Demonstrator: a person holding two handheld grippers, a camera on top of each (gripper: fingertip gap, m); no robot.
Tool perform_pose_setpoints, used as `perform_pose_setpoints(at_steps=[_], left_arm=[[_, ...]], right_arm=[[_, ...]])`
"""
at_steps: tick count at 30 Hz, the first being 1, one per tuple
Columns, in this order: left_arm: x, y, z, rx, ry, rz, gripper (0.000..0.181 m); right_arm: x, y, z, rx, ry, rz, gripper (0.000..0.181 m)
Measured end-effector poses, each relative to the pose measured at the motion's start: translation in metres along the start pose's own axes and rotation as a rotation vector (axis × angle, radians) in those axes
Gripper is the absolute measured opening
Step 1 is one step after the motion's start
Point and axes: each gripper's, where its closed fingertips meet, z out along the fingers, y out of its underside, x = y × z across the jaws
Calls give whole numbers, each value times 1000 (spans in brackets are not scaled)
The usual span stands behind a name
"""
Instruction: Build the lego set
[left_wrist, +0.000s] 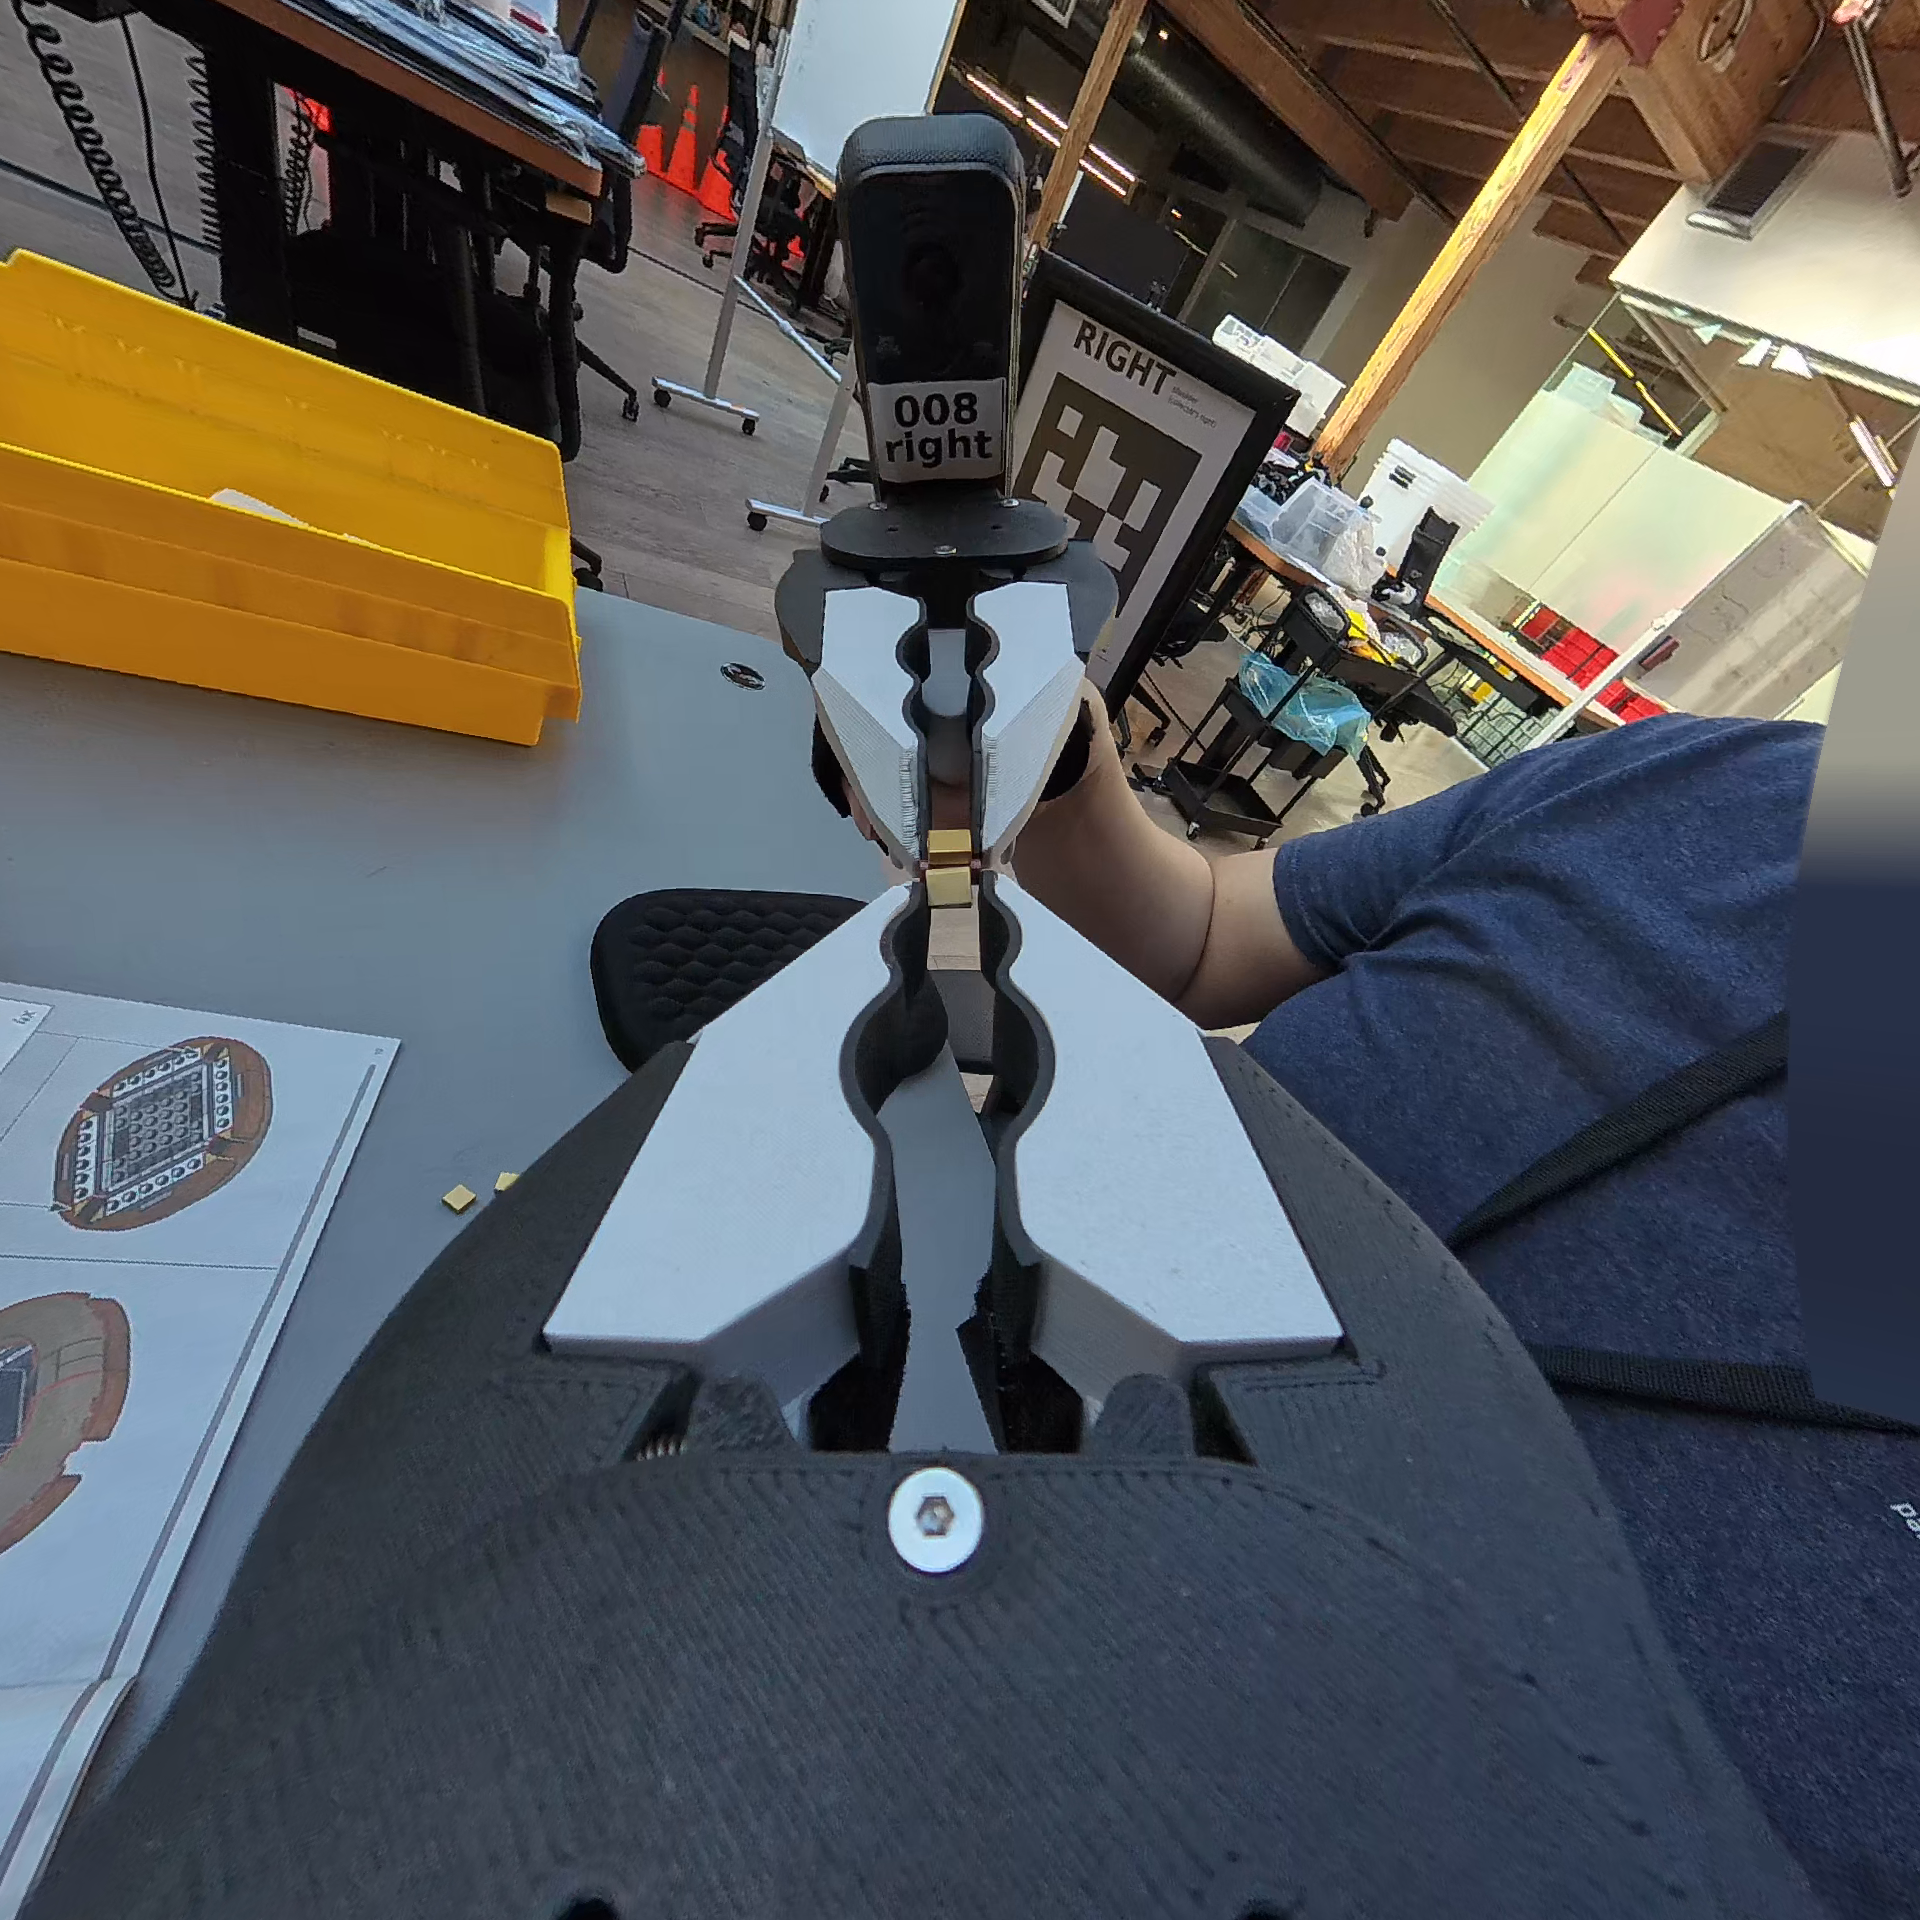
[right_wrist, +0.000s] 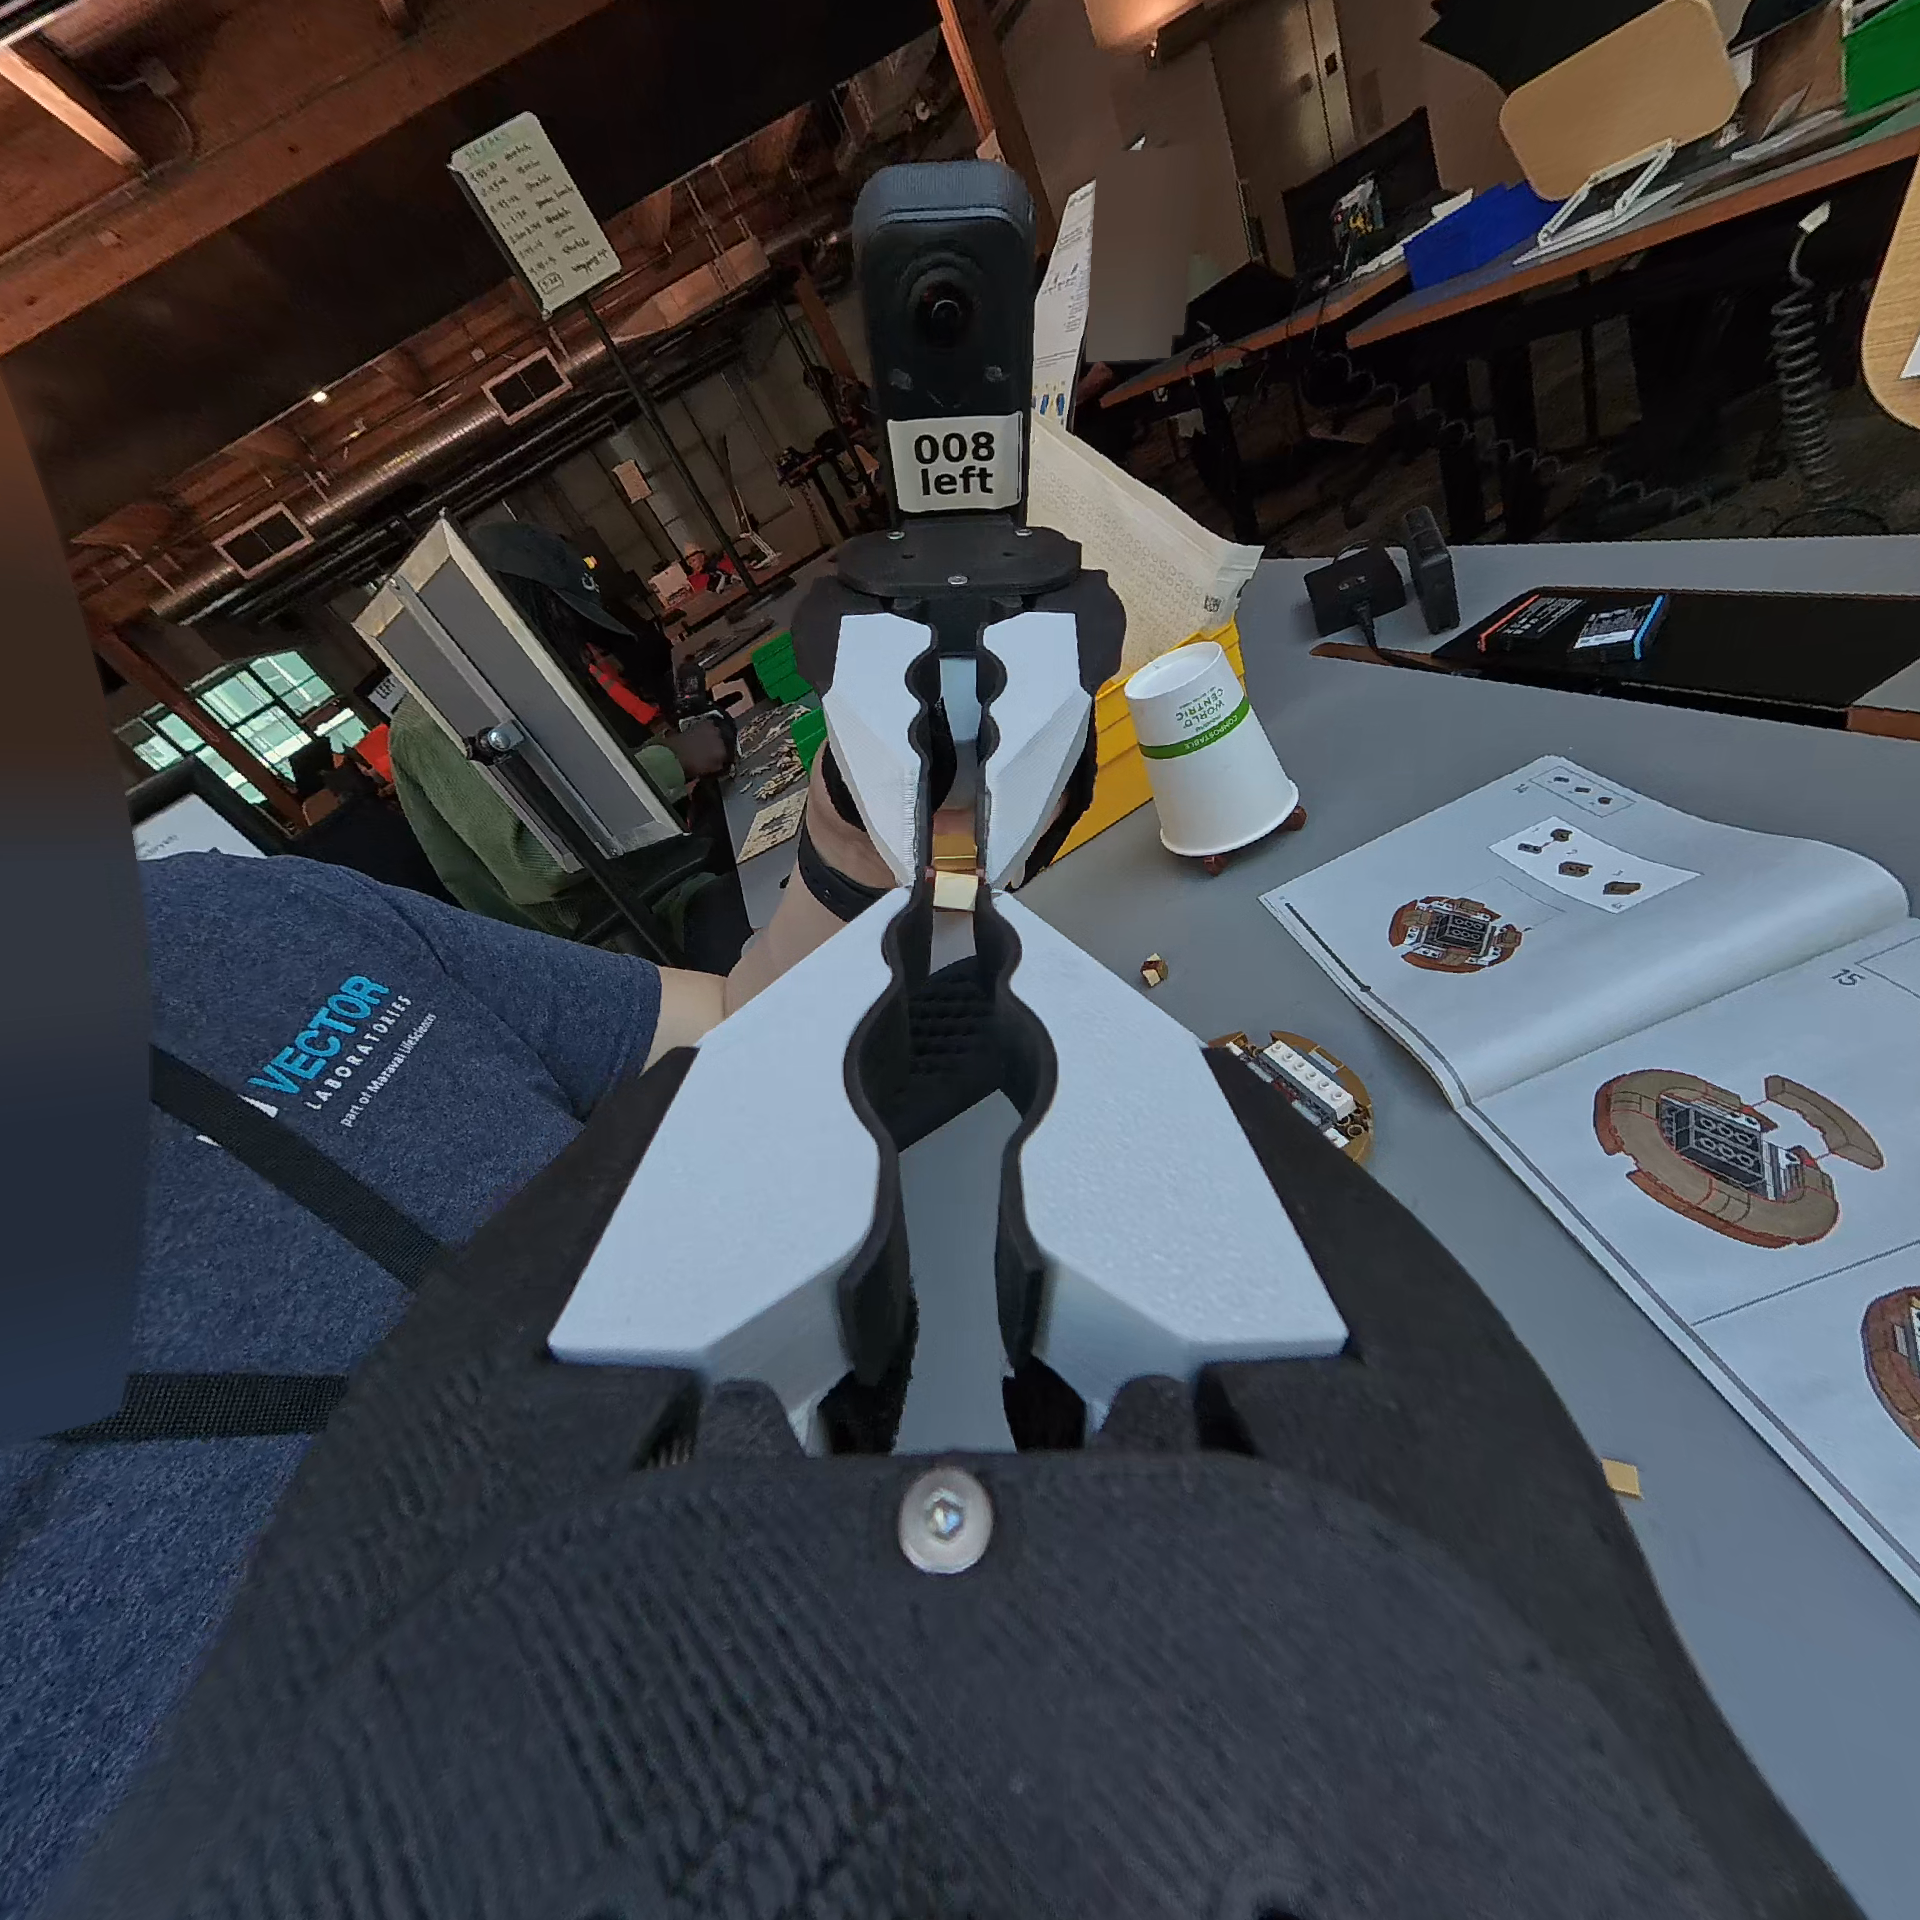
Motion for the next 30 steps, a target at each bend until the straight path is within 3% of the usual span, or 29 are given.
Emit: perform_pose_setpoints(at_steps=[30], left_arm=[[3,2,5,12,96,-150,7]], right_arm=[[-5,3,-3,-75,51,-197,6]])
